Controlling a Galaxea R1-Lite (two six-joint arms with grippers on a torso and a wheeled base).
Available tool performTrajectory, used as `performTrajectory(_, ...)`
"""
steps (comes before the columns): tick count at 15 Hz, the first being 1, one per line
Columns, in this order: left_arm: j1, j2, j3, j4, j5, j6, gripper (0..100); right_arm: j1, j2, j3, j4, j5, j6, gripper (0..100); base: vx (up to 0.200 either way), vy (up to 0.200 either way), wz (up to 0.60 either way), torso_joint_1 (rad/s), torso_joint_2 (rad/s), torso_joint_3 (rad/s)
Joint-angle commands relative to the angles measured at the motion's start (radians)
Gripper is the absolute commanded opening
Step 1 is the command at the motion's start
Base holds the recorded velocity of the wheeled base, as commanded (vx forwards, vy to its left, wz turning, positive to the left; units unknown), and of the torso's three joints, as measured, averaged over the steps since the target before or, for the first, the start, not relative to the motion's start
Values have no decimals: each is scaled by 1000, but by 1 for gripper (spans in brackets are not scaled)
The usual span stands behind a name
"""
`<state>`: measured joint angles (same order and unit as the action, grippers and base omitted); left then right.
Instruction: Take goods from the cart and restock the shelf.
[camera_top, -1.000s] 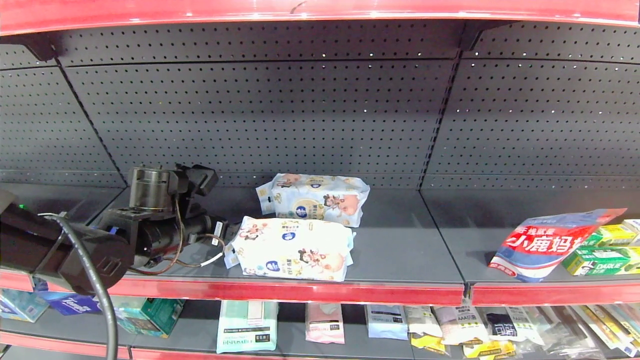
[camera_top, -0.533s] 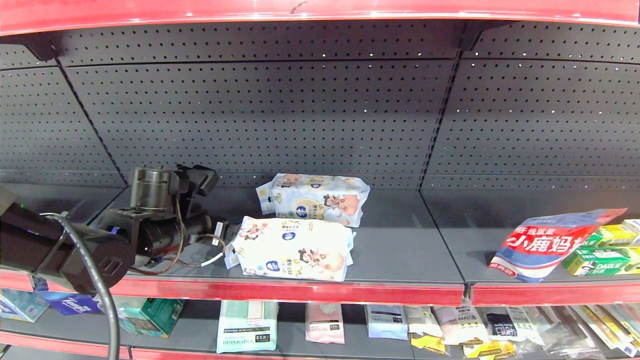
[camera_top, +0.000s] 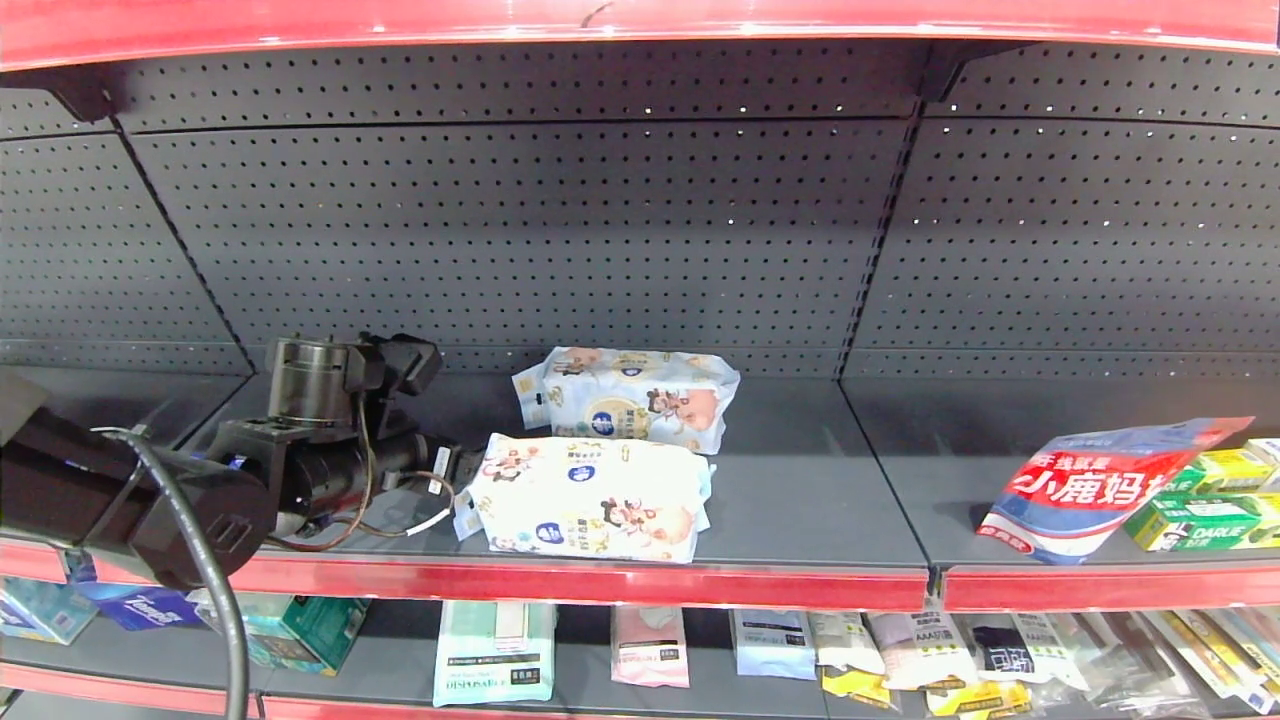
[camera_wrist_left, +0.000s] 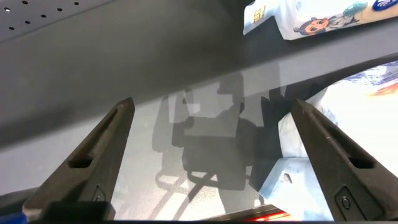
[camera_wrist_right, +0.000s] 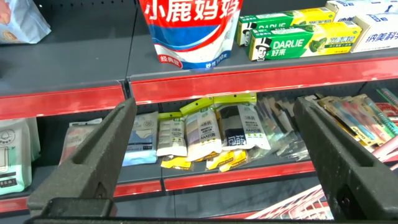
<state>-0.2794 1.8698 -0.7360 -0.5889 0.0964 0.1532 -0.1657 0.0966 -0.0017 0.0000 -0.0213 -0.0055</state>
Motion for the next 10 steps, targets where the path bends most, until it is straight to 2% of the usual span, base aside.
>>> performTrajectory(1,0,0,0,0,0,0,100,0,2,0,0,0,-1,100,0,0,0,0,0,0)
performTrajectory(10,0,0,0,0,0,-1,100,0,2,0,0,0,-1,100,0,0,0,0,0,0)
